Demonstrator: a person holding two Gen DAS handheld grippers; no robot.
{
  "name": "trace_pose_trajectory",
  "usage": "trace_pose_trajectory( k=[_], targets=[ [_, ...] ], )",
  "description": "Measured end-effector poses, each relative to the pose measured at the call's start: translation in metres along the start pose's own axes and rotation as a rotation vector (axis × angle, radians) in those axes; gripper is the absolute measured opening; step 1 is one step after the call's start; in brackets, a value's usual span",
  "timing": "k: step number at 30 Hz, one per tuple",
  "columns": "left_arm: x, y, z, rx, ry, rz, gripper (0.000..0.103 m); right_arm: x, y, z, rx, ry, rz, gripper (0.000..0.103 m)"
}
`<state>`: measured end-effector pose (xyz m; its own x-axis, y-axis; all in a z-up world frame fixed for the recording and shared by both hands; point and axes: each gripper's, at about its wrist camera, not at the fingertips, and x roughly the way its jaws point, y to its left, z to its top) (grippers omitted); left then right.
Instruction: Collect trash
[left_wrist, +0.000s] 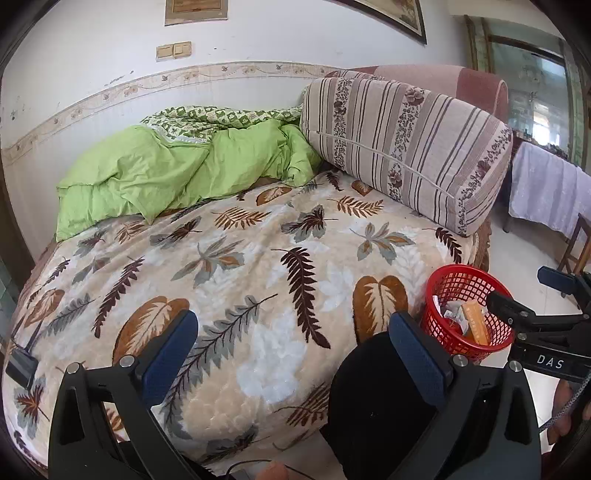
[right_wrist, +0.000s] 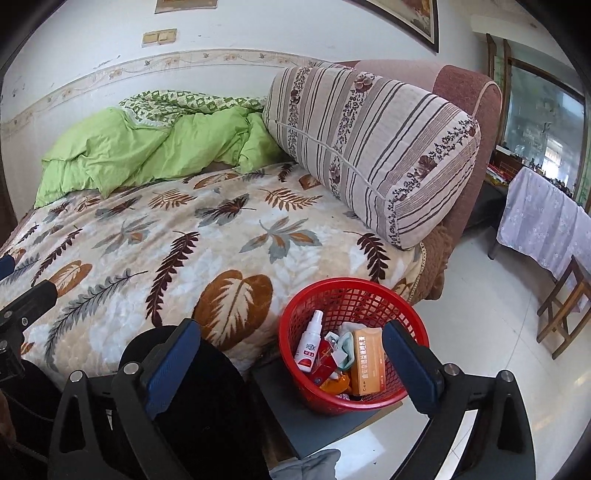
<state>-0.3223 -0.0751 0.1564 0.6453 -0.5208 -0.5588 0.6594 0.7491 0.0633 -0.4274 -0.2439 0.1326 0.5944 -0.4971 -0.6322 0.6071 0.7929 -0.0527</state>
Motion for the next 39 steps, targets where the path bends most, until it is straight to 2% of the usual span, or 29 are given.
trace_pose_trajectory(
  k=[4,8,10,12,15,20,27,39],
  targets=[
    [-0.004,-0.005,-0.001,0.050,-0.034,0.091,0.103,0.008,0.004,0.003,-0.005,0.014,0.005,0.100],
    [-0.003,-0.011,-0.005,0.097,-0.050,0.113,0.103,0.017,0.011,0.002,-0.023,0.026,0.011,0.100],
    [0.001,-0.016,-0.005,0.129,-0.033,0.137,0.103,0.021,0.012,0.002,-0.028,0.032,0.006,0.100],
    [0.007,-0.019,-0.006,0.154,-0.012,0.131,0.103,0.024,0.011,0.001,-0.030,0.040,0.000,0.100],
    [0.015,-0.017,-0.009,0.134,0.007,0.114,0.103,0.028,0.009,0.001,-0.025,0.047,-0.014,0.100],
    [0.026,-0.008,-0.010,0.103,0.037,0.146,0.103,0.035,0.006,0.001,-0.017,0.067,-0.036,0.100],
    [0.035,0.007,-0.016,0.051,0.072,0.140,0.103,0.042,0.012,0.001,-0.042,0.087,-0.049,0.100],
    [0.040,0.018,-0.019,0.006,0.087,0.100,0.103,0.047,0.017,0.000,-0.062,0.102,-0.060,0.099]
  ],
)
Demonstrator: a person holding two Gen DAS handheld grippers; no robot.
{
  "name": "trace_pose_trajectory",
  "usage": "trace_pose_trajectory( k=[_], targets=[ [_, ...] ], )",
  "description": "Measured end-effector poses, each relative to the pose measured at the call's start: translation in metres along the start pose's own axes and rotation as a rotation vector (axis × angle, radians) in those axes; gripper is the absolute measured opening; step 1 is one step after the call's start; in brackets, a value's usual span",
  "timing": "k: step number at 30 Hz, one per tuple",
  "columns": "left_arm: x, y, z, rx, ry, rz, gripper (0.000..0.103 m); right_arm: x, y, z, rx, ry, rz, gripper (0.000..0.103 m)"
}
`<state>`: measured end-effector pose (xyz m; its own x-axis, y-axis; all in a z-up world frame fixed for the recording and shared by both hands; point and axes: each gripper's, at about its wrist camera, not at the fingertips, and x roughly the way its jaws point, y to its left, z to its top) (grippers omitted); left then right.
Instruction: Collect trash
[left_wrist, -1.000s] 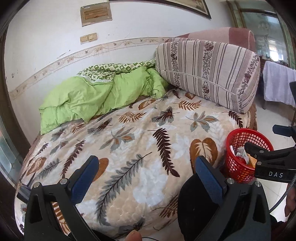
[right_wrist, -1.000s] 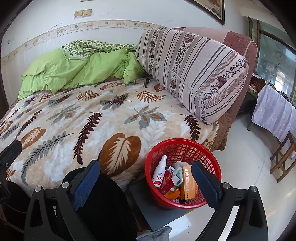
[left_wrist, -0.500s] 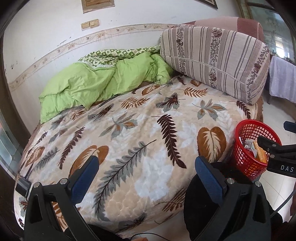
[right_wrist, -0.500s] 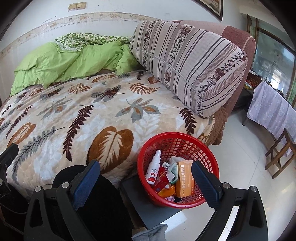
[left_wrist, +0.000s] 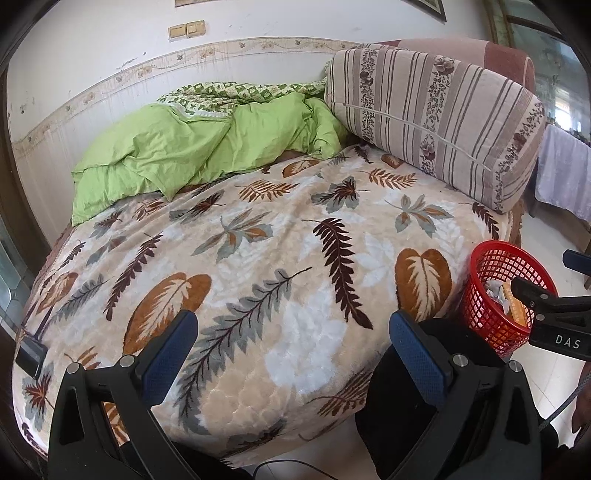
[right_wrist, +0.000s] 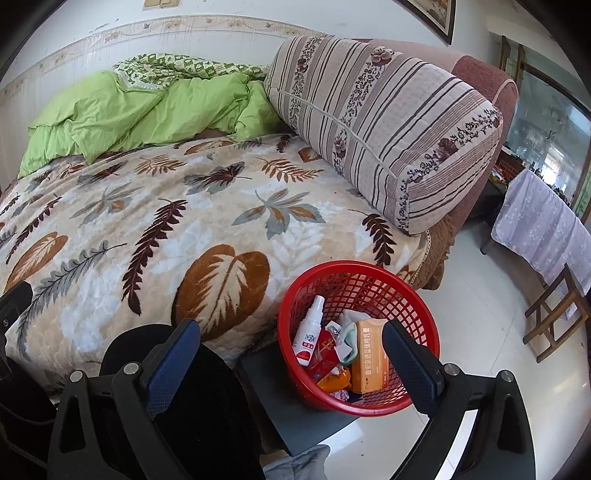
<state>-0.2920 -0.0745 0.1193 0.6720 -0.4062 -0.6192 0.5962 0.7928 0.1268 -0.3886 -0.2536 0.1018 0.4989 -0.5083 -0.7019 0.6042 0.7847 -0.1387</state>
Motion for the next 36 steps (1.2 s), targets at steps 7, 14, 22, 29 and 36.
trace_pose_trajectory(
  k=[7,14,22,29,36],
  targets=[
    [0.0007,-0.0007,0.0001,-0.001,0.002,0.002,0.103,0.0002,0.0004,-0.0001,-0.004,0.004,0.001,0.100],
    [-0.0001,-0.0001,0.0002,-0.004,0.001,-0.001,0.103,0.0001,0.0003,-0.0002,-0.002,0.005,0.002,0.100],
    [-0.0003,0.0012,0.0005,-0.005,-0.003,0.006,0.103,0.0008,0.0019,-0.0004,-0.002,0.007,0.006,0.100],
    [0.0003,-0.0029,0.0008,-0.006,-0.003,0.017,0.103,0.0013,0.0028,0.0000,0.000,0.008,0.008,0.100],
    [-0.0014,-0.0021,0.0012,-0.013,-0.007,0.008,0.103,0.0022,0.0021,0.0006,0.001,0.006,0.008,0.100]
  ],
)
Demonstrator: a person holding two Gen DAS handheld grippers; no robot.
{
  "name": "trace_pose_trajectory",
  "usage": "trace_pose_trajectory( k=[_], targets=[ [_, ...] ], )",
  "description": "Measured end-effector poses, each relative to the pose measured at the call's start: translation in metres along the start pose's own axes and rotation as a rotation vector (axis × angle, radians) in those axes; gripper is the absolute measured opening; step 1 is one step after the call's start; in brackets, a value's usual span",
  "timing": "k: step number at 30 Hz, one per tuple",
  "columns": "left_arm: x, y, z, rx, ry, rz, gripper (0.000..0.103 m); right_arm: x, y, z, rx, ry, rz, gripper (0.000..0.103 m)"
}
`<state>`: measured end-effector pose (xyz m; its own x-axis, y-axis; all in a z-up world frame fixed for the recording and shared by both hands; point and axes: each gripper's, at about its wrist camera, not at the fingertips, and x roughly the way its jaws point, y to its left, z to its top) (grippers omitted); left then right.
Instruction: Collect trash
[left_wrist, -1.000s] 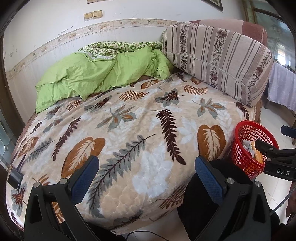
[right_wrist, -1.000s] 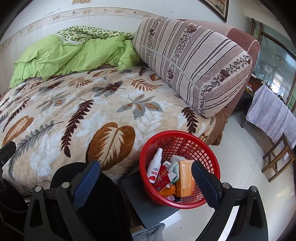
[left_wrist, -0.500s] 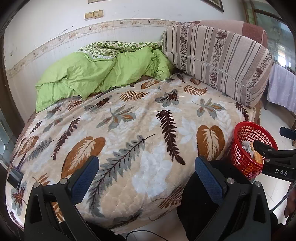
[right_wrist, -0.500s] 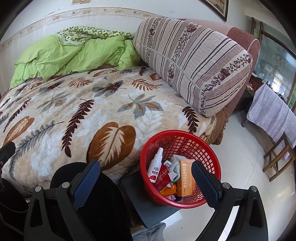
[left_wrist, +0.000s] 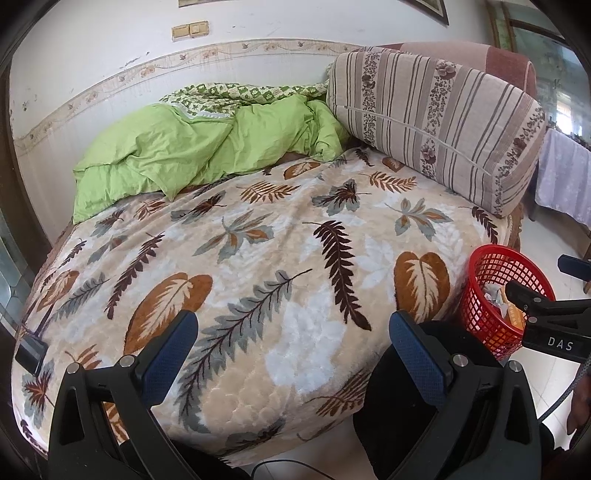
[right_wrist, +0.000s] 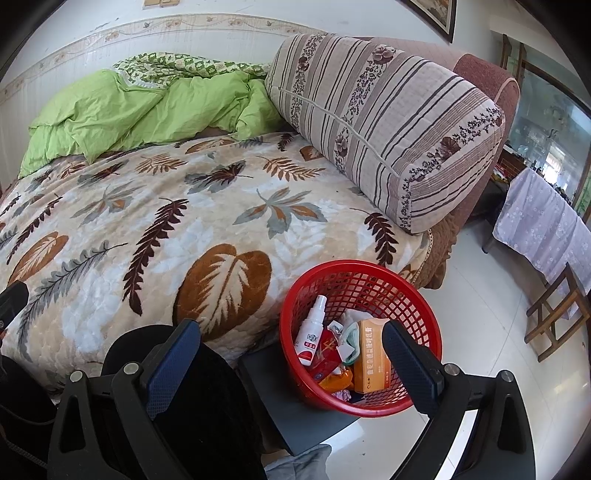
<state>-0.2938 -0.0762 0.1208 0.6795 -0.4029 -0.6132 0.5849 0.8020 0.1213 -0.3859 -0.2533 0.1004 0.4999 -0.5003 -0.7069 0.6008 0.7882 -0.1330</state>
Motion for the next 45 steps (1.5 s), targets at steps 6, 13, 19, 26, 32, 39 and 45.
trace_pose_trajectory(
  k=[6,13,19,26,32,39,45],
  targets=[
    [0.000,0.001,0.000,-0.003,0.002,0.003,0.103,0.001,0.000,0.001,-0.002,0.003,0.003,0.100],
    [0.001,0.001,-0.001,-0.005,0.004,-0.001,0.103,0.004,0.000,0.001,0.002,0.011,0.004,0.100],
    [0.001,0.002,0.000,-0.005,0.004,-0.001,0.103,0.005,-0.001,0.000,0.006,0.016,0.006,0.100],
    [0.002,0.003,-0.001,-0.015,0.017,-0.015,0.103,0.006,-0.001,0.000,0.005,0.015,0.005,0.100],
    [0.013,0.027,-0.005,-0.093,0.068,-0.009,0.103,0.011,0.003,0.015,-0.004,-0.007,0.007,0.100],
    [0.050,0.111,-0.012,-0.256,0.175,0.167,0.103,0.044,0.062,0.077,-0.067,-0.010,0.134,0.100],
    [0.120,0.183,-0.007,-0.366,0.311,0.234,0.103,0.129,0.178,0.103,-0.190,0.155,0.296,0.102]
  ],
)
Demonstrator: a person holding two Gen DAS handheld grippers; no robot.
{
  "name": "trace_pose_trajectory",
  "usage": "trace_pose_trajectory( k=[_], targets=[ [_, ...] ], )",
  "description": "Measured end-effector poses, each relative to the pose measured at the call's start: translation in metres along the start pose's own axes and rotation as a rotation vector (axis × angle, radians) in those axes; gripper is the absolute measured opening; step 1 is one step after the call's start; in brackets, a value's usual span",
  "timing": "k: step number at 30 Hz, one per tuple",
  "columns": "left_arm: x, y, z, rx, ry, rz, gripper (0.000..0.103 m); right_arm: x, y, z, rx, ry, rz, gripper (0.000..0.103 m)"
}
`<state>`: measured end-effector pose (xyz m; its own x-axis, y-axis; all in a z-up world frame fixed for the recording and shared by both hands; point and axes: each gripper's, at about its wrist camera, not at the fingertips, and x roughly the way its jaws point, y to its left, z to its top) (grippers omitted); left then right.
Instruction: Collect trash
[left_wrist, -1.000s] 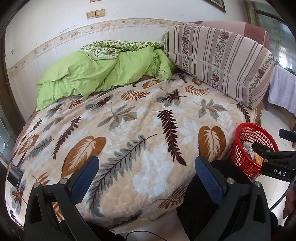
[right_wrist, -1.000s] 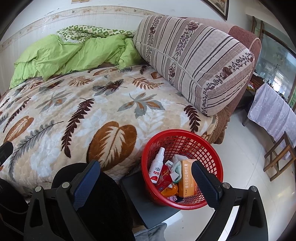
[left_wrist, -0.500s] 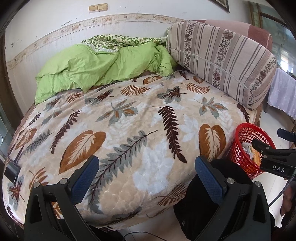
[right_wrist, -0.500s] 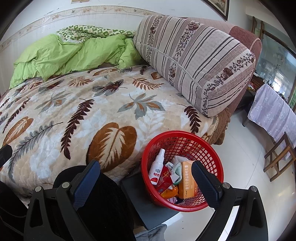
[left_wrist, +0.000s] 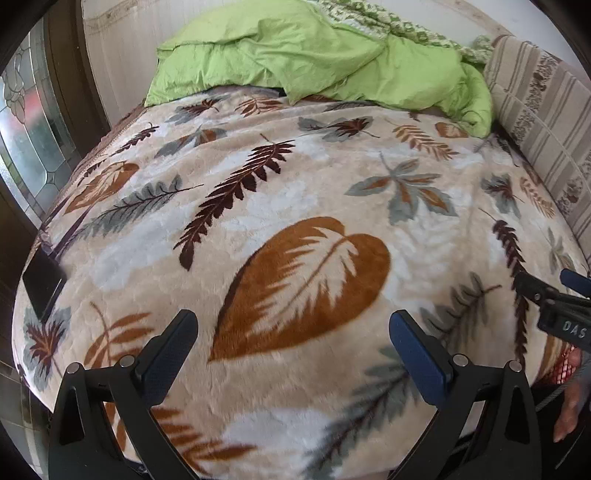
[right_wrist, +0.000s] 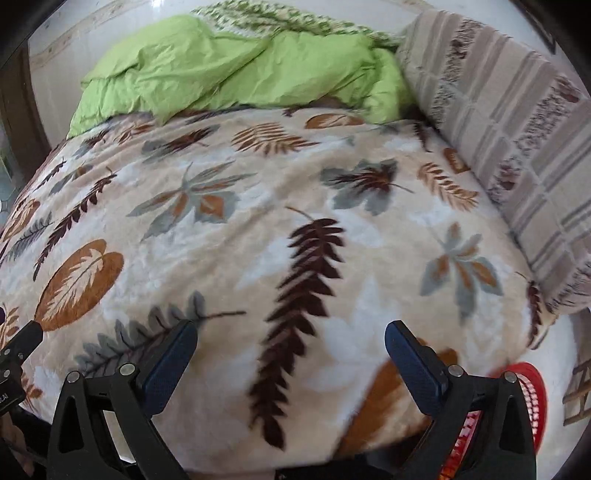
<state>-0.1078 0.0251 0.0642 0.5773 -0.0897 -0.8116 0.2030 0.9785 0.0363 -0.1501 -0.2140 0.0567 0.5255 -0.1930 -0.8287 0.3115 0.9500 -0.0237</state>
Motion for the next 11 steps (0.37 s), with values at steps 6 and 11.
trace_pose_trajectory(
  k=[6,11],
  targets=[
    [0.074,0.020,0.036,-0.094,0.098,-0.041,0.103,0.080,0.056,0.037,-0.020,0.017,-0.039,0.102],
    [0.091,0.020,0.040,-0.041,0.048,0.030,0.103,0.104,0.061,0.049,-0.013,-0.040,-0.016,0.102]
  ],
)
